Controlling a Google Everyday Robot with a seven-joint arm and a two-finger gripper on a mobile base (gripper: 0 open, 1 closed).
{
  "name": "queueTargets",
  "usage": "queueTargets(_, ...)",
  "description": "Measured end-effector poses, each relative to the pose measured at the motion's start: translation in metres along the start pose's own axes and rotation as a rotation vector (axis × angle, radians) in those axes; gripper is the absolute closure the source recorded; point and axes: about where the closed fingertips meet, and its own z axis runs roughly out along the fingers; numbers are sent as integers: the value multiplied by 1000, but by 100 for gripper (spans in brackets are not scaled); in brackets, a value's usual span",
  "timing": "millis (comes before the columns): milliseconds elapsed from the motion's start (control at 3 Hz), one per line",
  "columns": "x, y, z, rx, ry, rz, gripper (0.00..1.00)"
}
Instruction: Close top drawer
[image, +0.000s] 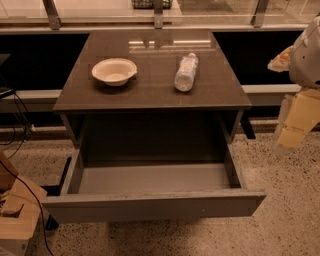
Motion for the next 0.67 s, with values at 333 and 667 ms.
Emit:
queueTargets(333,0,0,0,0,0,0,0)
queueTargets(667,-4,2,1,4,-11,-4,21)
